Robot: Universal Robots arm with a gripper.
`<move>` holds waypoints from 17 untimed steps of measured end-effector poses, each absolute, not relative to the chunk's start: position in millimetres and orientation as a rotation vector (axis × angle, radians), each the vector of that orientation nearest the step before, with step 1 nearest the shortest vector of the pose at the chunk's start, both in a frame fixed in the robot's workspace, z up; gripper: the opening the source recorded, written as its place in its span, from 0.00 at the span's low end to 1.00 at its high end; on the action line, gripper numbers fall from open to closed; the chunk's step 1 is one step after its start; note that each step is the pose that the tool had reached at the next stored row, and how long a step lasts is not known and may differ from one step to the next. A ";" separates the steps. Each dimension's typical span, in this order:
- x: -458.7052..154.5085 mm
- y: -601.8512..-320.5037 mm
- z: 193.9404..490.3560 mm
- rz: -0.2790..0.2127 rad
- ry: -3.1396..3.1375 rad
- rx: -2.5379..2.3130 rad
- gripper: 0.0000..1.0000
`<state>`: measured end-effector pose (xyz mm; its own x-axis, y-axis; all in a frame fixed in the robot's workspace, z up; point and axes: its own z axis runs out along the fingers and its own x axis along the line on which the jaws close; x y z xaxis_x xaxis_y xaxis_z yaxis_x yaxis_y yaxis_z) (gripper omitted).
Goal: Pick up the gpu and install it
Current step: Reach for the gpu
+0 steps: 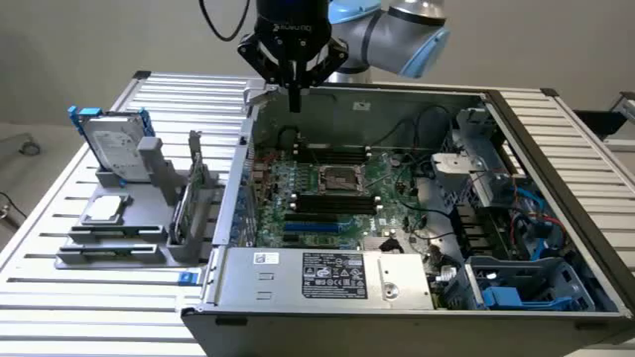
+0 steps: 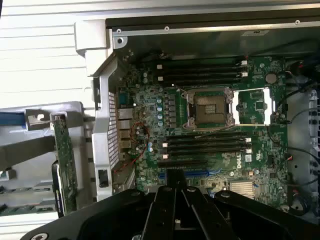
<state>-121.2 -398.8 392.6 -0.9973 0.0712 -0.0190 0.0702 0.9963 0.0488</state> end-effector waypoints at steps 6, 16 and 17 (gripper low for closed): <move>-121.2 -398.8 392.6 0.075 3.118 0.110 0.11; -148.9 -398.8 392.6 0.075 3.118 0.110 0.11; -153.9 -398.8 392.5 0.075 3.118 0.111 0.11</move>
<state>-153.9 -398.8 392.5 -0.9973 0.0713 -0.0190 0.0703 0.9963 0.0487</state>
